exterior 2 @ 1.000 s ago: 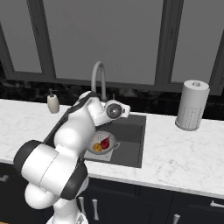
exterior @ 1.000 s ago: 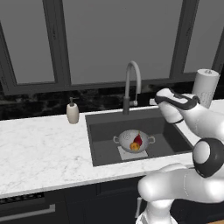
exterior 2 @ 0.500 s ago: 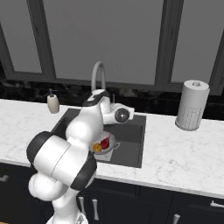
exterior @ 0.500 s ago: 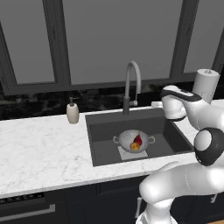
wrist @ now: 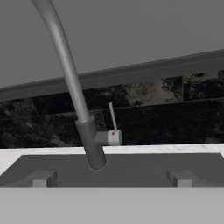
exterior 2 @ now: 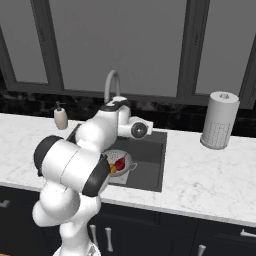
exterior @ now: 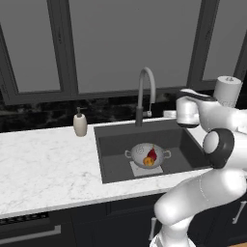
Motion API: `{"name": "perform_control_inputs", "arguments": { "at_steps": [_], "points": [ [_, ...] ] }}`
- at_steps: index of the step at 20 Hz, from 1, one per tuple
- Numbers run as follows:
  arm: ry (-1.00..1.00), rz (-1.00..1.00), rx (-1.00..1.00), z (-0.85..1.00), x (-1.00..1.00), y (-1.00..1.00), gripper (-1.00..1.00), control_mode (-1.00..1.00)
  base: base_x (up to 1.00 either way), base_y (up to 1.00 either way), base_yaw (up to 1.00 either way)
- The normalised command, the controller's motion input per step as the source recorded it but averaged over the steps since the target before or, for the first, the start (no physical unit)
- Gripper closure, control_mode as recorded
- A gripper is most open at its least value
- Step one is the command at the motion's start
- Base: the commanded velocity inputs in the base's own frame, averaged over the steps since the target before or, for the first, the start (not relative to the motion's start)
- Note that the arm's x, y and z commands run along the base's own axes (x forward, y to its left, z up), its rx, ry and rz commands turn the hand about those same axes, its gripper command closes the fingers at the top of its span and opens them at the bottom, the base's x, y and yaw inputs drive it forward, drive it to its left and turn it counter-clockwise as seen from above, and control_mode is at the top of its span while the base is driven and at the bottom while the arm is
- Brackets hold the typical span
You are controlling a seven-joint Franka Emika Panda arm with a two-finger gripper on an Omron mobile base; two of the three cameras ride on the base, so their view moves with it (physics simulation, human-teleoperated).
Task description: Put the colander in the sink, put the peach, pear in the colander, and turn on the sink faucet and pour water over the colander.
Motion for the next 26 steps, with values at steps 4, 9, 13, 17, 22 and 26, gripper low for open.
{"name": "perform_control_inputs", "arguments": {
  "at_steps": [4,9,13,17,22,26],
  "points": [
    [0.0,0.0,0.0,-0.01,0.21,0.0,-1.0,-1.0,0.0,0.0,0.0],
    [0.0,0.0,0.0,0.0,0.31,0.0,-1.0,-1.0,0.0,0.0,0.0],
    [0.0,0.0,0.0,-0.01,0.34,0.0,-1.0,-1.0,0.0,0.0,0.0],
    [0.0,0.0,0.0,-0.06,0.38,0.0,-1.0,-1.0,0.0,0.0,0.0],
    [0.0,0.0,0.0,-0.21,0.29,0.0,-1.0,-1.0,0.0,0.0,0.0],
    [0.0,0.02,0.0,-0.29,0.08,0.0,-1.0,-1.0,0.0,0.0,0.0]
  ]
}}
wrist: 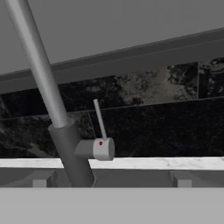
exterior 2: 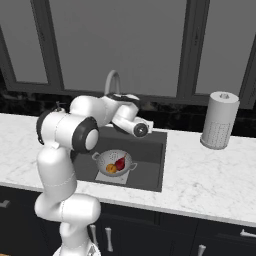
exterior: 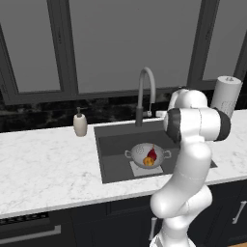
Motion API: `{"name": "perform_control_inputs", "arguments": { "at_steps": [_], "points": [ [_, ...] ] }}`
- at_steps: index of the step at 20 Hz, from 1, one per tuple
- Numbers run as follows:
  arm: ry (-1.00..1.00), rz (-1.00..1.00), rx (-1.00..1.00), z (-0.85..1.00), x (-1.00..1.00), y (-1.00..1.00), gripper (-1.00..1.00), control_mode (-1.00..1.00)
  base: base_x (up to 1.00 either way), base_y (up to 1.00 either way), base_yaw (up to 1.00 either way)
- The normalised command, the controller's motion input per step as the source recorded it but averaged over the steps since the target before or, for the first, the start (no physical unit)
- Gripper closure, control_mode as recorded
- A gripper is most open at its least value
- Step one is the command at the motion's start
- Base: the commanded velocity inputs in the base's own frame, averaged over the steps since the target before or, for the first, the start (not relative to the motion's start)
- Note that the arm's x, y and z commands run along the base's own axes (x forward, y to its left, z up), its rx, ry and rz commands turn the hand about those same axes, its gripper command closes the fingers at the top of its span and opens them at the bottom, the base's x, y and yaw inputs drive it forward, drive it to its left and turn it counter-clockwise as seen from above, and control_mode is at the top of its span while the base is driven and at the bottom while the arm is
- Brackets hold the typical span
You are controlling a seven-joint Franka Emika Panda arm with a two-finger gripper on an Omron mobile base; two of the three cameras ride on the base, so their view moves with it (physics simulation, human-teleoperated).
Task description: Put the colander in the sink, put the peach, pear in the colander, and turn on the sink faucet and pour water over the colander.
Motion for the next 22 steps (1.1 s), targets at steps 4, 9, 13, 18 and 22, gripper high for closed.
{"name": "perform_control_inputs", "arguments": {
  "at_steps": [4,9,13,18,22],
  "points": [
    [0.0,0.03,0.0,-0.24,0.05,0.0,-1.0,-1.0,0.0,0.0,0.0],
    [-0.01,0.01,0.0,-0.1,0.15,0.0,-1.0,-1.0,0.0,0.0,0.0],
    [0.0,0.0,0.0,0.0,0.33,0.0,-1.0,-1.0,0.0,0.0,0.0],
    [0.0,0.0,0.0,0.0,0.42,0.0,-1.0,-1.0,0.0,0.0,0.0],
    [0.0,0.0,0.0,0.0,0.33,0.03,-1.0,-1.0,0.0,0.0,0.0]
  ]
}}
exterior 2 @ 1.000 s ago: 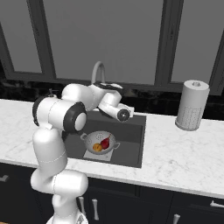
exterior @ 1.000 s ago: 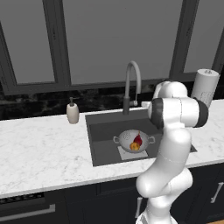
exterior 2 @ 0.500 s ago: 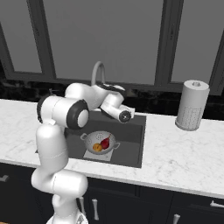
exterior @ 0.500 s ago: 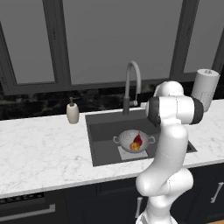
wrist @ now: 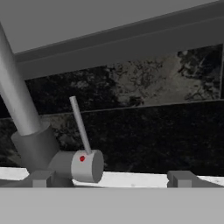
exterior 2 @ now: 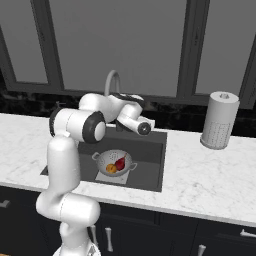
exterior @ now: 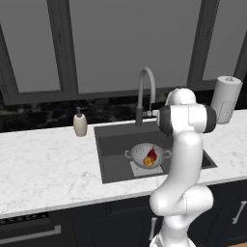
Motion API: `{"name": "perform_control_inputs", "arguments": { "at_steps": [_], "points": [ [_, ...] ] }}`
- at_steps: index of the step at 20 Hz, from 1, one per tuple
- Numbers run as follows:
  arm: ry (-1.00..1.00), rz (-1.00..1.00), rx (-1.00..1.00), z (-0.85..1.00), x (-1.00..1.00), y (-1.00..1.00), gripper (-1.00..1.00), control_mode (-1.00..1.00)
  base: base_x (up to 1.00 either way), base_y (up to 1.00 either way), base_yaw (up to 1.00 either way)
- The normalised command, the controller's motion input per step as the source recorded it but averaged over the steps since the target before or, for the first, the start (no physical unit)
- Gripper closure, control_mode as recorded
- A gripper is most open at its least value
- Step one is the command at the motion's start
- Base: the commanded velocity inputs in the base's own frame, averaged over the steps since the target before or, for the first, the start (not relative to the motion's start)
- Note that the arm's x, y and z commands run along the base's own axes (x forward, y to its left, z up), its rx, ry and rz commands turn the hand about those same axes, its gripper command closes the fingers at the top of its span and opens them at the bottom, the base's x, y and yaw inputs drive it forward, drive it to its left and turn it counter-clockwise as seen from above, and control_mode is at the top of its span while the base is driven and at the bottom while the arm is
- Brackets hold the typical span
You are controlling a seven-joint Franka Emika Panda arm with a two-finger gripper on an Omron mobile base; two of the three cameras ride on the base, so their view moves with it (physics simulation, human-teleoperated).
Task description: Put the colander in the sink, put the peach, pear in the colander, and turn on the sink faucet and pour water over the colander.
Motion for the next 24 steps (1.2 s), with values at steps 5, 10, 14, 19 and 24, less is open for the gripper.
{"name": "perform_control_inputs", "arguments": {
  "at_steps": [5,10,14,19,24],
  "points": [
    [0.0,0.0,0.0,0.0,0.26,0.09,-1.0,-1.0,0.0,0.0,0.0],
    [0.0,0.0,0.0,0.0,0.27,0.11,-1.0,-1.0,0.0,0.0,0.0],
    [0.0,0.0,0.0,0.0,0.25,0.07,-1.0,-1.0,0.0,0.0,0.0],
    [0.0,0.0,0.0,0.0,0.18,0.07,-1.0,-1.0,0.0,0.0,0.0],
    [0.0,0.0,0.0,0.0,0.06,0.1,-1.0,-1.0,0.0,0.0,0.0]
  ]
}}
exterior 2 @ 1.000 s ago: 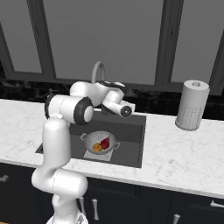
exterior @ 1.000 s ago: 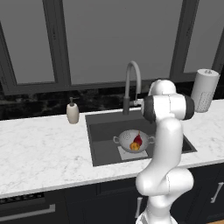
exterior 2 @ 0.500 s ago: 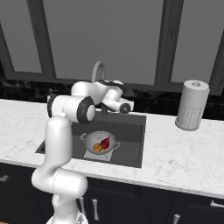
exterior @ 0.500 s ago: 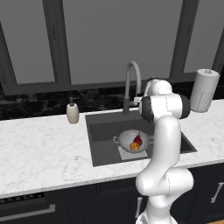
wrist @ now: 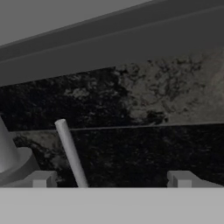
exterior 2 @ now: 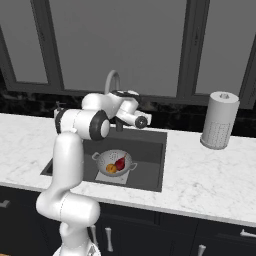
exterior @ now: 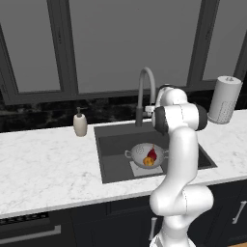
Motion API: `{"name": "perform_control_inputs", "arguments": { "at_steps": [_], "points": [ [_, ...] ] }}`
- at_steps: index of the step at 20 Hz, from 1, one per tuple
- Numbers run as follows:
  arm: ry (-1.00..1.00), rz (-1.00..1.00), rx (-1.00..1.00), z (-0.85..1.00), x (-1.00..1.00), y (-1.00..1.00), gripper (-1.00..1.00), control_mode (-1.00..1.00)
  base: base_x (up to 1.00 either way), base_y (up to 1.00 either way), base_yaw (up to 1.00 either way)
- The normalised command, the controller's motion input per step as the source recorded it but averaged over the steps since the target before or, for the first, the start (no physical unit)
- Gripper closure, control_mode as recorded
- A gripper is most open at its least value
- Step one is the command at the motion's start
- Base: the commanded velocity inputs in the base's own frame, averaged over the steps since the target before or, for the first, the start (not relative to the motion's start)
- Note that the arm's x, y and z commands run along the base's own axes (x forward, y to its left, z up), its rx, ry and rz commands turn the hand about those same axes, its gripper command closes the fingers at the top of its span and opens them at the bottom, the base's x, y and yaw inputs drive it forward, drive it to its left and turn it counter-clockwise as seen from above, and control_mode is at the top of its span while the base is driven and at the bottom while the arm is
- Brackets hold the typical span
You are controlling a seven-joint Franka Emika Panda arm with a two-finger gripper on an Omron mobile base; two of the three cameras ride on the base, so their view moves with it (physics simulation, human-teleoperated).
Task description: Put the colander in the sink, put the peach, pear in the colander, and turn on the sink faucet and pour water over the colander.
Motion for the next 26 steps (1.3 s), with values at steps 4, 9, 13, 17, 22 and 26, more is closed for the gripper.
{"name": "perform_control_inputs", "arguments": {
  "at_steps": [4,9,13,17,22,26],
  "points": [
    [0.0,0.0,0.0,0.0,0.1,0.01,-1.0,-1.0,0.0,0.0,0.0],
    [0.0,0.0,0.0,0.0,0.09,0.0,-1.0,-1.0,0.0,0.0,0.0],
    [0.0,0.0,0.0,0.0,0.01,0.0,-1.0,-1.0,0.0,0.0,0.0],
    [0.0,0.0,0.0,0.0,0.06,0.0,-1.0,-1.0,0.0,0.0,0.0],
    [0.0,0.0,0.0,0.0,0.03,0.0,-1.0,-1.0,0.0,0.0,0.0],
    [0.0,0.0,0.0,0.0,0.01,0.0,-1.0,-1.0,0.0,0.0,0.0]
  ]
}}
